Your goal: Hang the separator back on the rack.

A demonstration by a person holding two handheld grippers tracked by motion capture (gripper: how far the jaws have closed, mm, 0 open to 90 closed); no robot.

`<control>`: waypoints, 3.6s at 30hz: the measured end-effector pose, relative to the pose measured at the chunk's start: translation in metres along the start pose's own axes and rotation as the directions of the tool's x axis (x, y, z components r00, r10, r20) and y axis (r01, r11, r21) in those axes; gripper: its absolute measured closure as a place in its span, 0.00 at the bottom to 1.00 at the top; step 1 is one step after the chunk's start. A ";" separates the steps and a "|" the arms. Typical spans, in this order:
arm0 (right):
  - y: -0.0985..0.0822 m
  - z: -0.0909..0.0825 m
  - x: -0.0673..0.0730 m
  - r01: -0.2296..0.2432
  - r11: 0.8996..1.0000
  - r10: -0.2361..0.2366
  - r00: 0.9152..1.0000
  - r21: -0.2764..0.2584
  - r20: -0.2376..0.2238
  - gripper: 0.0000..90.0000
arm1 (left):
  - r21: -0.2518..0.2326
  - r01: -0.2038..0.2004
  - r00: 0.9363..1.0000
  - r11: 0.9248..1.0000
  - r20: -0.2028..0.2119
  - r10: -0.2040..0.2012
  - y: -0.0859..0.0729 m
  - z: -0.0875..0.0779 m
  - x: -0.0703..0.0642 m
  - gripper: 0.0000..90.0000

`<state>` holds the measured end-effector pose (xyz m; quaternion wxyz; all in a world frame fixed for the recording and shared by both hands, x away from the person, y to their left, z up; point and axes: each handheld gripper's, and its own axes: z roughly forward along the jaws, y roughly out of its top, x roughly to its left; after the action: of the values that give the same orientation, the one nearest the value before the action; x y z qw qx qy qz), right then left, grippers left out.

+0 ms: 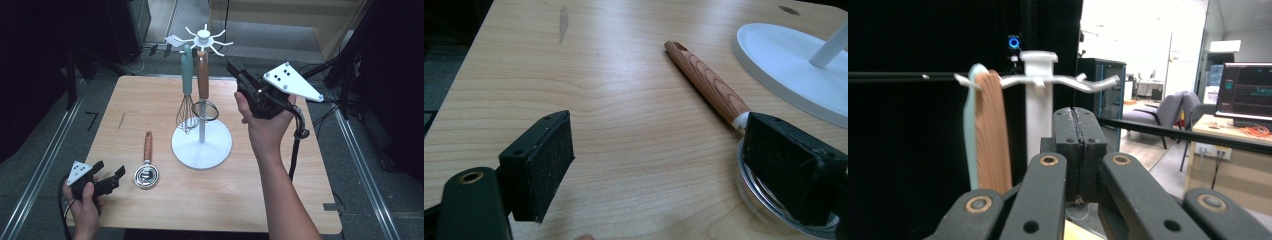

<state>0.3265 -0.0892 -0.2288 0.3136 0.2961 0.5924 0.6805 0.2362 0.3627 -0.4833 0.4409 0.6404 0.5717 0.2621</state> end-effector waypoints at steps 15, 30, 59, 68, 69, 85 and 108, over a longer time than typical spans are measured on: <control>-0.049 -0.029 -0.011 0.011 0.994 -0.019 0.997 0.109 0.073 0.77 | 0.004 -0.016 1.000 1.000 -0.024 0.016 0.000 0.000 -0.002 0.15; -0.109 -0.066 -0.020 -0.010 0.973 -0.022 0.991 0.229 0.136 0.51 | 0.047 -0.074 0.997 0.996 -0.009 0.075 0.001 0.002 -0.006 0.17; -0.210 -0.139 -0.027 -0.150 0.907 0.074 0.977 0.394 0.201 0.59 | 0.218 -0.095 0.986 0.971 0.158 0.061 0.000 0.017 -0.035 0.81; -0.216 -0.141 -0.029 -0.166 0.901 0.082 0.972 0.402 0.218 0.61 | 0.255 -0.080 0.984 0.964 0.176 0.035 -0.002 0.018 -0.040 0.86; -0.216 -0.141 -0.029 -0.166 0.901 0.082 0.972 0.401 0.219 0.61 | 0.256 -0.081 0.984 0.963 0.173 0.037 -0.002 0.017 -0.041 0.86; -0.224 -0.131 -0.012 -0.154 0.885 0.100 0.985 0.439 0.144 0.63 | 0.291 -0.108 0.979 0.951 0.196 0.051 -0.012 0.007 -0.081 0.86; -0.232 -0.111 0.033 -0.103 0.873 0.117 0.993 0.476 0.000 0.61 | 0.250 -0.130 0.934 0.960 0.356 0.034 -0.017 0.011 -0.124 0.66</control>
<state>0.2373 -0.1091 -0.4719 0.1835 0.3872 0.7278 0.5355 0.2111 0.2398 -0.4821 0.4325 0.7541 0.4873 0.0829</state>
